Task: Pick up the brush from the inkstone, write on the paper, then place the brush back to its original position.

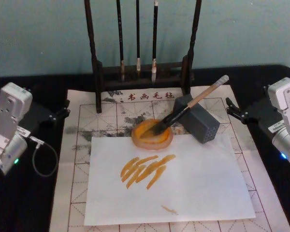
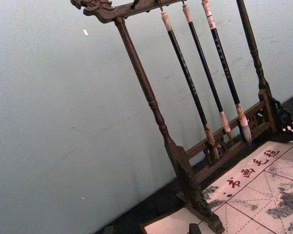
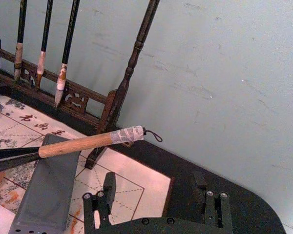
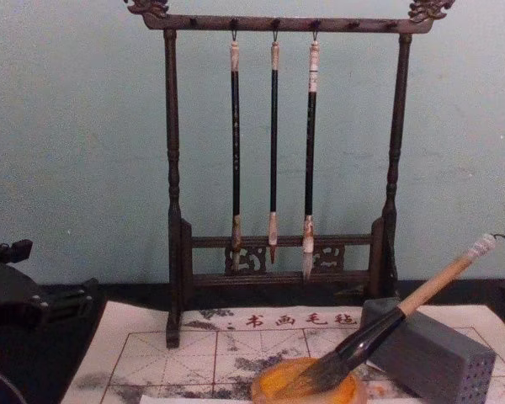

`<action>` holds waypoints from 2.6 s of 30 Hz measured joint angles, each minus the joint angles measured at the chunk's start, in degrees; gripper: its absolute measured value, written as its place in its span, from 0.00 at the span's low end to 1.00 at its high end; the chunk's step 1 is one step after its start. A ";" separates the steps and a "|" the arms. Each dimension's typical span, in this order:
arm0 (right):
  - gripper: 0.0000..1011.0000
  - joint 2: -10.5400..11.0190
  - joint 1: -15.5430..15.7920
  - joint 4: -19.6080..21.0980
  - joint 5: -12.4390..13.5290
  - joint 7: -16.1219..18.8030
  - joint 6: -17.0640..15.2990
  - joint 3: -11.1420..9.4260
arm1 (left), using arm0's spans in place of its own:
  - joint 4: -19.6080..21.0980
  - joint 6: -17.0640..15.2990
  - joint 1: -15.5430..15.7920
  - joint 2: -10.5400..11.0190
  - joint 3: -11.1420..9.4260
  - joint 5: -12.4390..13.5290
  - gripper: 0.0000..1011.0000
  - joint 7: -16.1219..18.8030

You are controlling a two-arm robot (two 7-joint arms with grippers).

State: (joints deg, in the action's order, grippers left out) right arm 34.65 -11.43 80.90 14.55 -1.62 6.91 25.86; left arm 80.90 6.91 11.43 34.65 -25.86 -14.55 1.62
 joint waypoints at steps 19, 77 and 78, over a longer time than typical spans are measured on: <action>0.99 0.00 0.00 0.00 0.00 0.00 0.00 0.00 | 0.00 0.00 0.00 0.00 0.00 0.00 0.99 0.00; 0.99 -7.35 2.28 2.34 22.73 15.70 -17.22 -12.56 | 0.00 0.00 0.00 0.00 0.00 0.00 0.99 0.00; 0.99 -7.68 2.14 2.11 23.76 16.49 -17.88 -12.92 | 0.00 0.00 0.00 0.00 0.00 0.00 0.99 0.00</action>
State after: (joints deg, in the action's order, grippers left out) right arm 26.96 -9.29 83.01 38.30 14.87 -10.98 12.94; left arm 80.90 6.91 11.43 34.65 -25.86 -14.55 1.62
